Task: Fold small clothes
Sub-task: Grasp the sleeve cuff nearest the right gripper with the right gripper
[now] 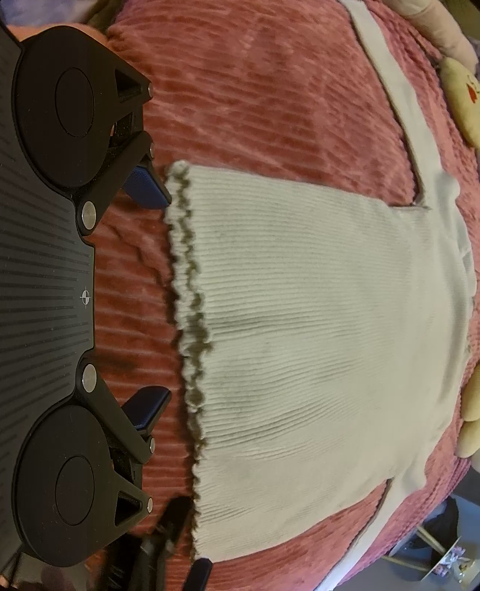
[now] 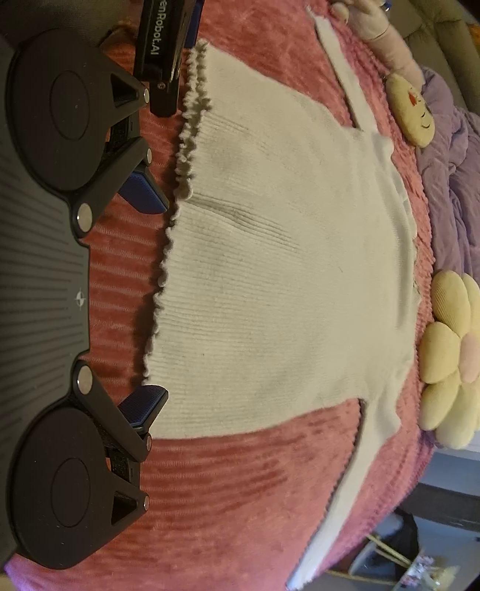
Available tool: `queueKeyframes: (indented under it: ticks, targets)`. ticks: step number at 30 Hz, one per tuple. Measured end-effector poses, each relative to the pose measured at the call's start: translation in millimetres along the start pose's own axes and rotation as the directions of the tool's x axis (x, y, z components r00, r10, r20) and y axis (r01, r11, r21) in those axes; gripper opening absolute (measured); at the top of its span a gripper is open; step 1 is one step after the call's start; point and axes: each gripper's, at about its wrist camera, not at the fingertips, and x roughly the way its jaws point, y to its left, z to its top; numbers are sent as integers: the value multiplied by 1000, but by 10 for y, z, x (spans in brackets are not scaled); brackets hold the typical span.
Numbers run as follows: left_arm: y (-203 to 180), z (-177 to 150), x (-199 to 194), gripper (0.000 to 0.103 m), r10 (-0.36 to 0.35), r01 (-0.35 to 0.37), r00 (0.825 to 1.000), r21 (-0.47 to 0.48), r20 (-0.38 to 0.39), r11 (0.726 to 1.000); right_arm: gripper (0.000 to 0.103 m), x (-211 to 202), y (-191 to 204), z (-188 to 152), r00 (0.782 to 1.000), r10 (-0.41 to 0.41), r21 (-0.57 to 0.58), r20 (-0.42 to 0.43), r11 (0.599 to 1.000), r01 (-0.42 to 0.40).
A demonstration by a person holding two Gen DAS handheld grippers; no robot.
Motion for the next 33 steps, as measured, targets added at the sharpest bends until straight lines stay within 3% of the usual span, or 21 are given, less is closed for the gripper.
queueKeyframes:
  ticks: [4,6,9,13,16,18,20,22,24,28,31,33]
  targets:
    - [-13,195,-36,103,49,-50,997,30,59,998,99,20,-385,154,997,-11,64,81,998,6]
    - [-10,341,-9,103,78,-80,994,32,77,996,99,28,-750,321,986,-58,133,158,990,37]
    - [0,581,59,103,104,-105,990,3,100,994,99,47,-1514,609,958,-137,332,252,942,47]
    - [-28,899,212,103,117,-113,985,-41,128,993,96,167,-2635,918,928,-190,599,322,800,-44]
    - [-79,1045,387,103,130,-124,985,-62,111,990,68,381,-3383,1037,915,-203,731,348,670,-130]
    - [-104,1093,490,103,150,-144,984,-74,93,987,46,565,-3817,1017,915,-213,809,343,561,-173]
    - [-117,1114,575,103,163,-158,984,-75,71,985,46,757,-4117,962,919,-224,870,324,453,-197]
    - [-113,1106,624,103,169,-165,984,-68,61,984,46,903,-4286,920,921,-241,900,305,389,-197]
    - [-93,1112,650,103,168,-164,984,-64,65,984,46,992,-4398,910,922,-272,916,274,365,-165]
    - [-7,1119,701,103,146,-140,988,-102,53,985,43,1176,-4563,868,920,-276,929,280,319,-187]
    - [19,1098,718,103,131,-125,990,-98,58,987,31,1248,-4592,941,918,-300,933,260,322,-159]
    - [43,1089,727,103,118,-112,991,-92,63,989,11,1242,-4623,1046,922,-307,931,238,343,-126]
